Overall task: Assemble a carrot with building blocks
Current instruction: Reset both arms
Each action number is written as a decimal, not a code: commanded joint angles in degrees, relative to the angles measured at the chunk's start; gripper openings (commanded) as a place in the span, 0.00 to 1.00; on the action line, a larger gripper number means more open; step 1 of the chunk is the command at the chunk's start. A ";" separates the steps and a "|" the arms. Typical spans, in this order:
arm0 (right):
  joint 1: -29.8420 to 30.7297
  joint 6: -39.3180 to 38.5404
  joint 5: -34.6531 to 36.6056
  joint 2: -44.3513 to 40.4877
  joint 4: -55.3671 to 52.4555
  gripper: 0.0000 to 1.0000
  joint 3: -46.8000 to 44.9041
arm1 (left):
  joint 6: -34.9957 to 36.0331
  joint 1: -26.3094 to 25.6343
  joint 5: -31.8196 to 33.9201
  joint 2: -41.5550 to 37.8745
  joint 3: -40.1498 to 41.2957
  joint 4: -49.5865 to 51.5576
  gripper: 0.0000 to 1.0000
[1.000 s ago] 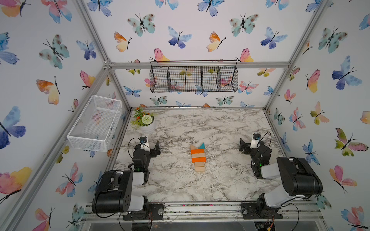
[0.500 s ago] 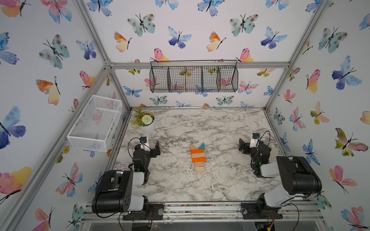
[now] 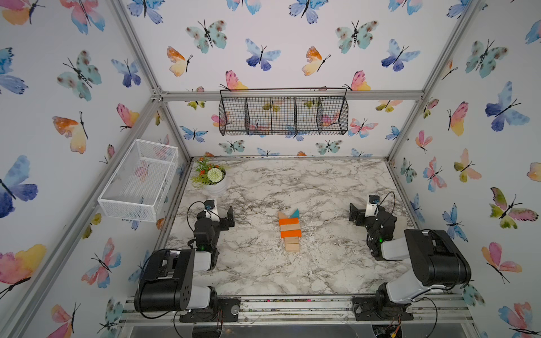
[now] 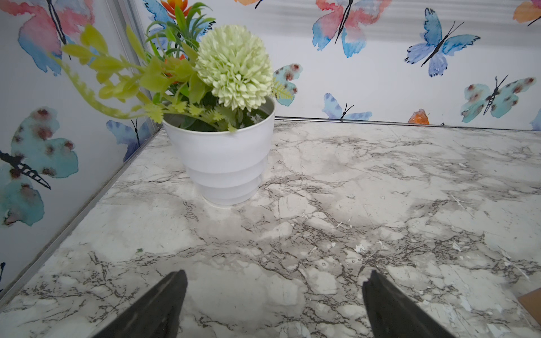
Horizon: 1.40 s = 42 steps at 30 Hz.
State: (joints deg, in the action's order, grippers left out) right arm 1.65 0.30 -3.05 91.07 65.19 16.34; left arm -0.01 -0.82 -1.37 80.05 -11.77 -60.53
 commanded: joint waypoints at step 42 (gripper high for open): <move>-0.07 -3.15 -7.68 -1.32 1.29 0.98 -1.21 | 4.92 1.46 -14.12 -1.34 2.80 -4.10 0.99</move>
State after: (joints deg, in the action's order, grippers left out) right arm 1.80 -0.75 -5.41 90.13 67.68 14.74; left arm 2.07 -0.16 -6.55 79.85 -10.39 -62.52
